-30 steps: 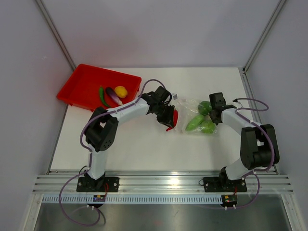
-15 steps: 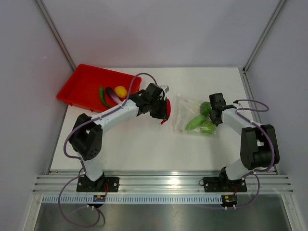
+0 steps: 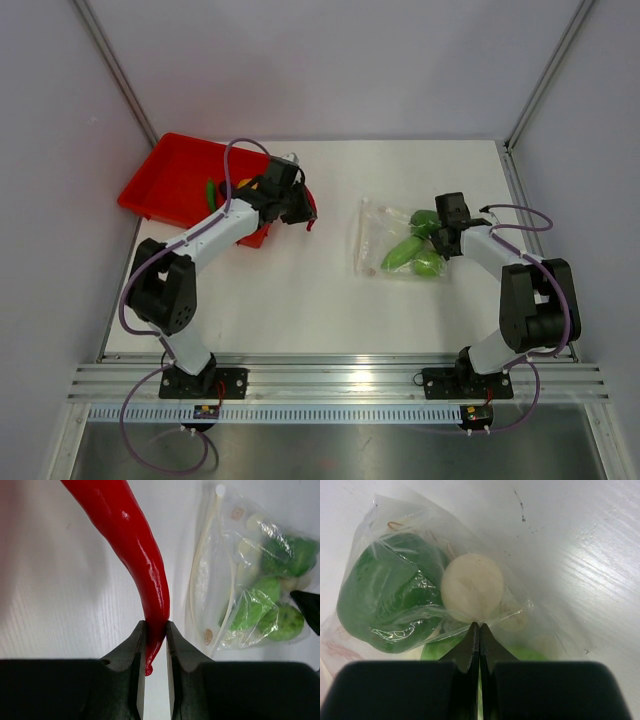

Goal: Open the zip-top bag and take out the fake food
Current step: Place the fake vegetable in the bin.

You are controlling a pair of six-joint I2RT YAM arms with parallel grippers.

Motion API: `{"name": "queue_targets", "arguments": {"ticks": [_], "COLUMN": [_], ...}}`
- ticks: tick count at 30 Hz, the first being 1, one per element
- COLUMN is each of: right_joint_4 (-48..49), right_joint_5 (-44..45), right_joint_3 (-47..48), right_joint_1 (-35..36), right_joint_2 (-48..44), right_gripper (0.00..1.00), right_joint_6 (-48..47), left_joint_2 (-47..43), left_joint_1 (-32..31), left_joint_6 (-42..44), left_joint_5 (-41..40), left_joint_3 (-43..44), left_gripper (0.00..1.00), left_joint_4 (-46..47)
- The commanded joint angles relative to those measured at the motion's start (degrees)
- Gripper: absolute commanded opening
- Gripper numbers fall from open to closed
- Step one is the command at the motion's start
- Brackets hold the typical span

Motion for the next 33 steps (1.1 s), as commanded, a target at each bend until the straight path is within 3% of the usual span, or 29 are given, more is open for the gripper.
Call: {"name": "queue_targets", "arguments": {"ticks": [1,9,20,33], "right_joint_4": [2.7,3.6,4.3,4.7], "right_joint_5": [-2.9,-5.8,-6.8,-9.2], "right_joint_3": [-0.4,-0.7,-0.4,0.7], "right_joint_1": [-0.2,-0.3,-0.2,-0.2], "right_joint_2": [-1.8,-1.5,-1.3,-0.1], "right_gripper": [0.0,0.0,0.0,0.0], "right_joint_6": [-0.9,-2.1,-3.3,-5.9], "left_joint_2": [-3.2,-2.3,-1.2,1.7], "left_joint_1": [2.0,13.4,27.2,35.2], "left_joint_6": [-5.0,-6.9,-12.5,-7.1], "left_joint_5": [-3.3,2.0,9.4,5.0], "left_joint_3": [0.8,5.4,3.9,9.4], "left_gripper": [0.0,0.0,0.0,0.0], "left_joint_4": [5.3,1.1,5.3,-1.8]}}
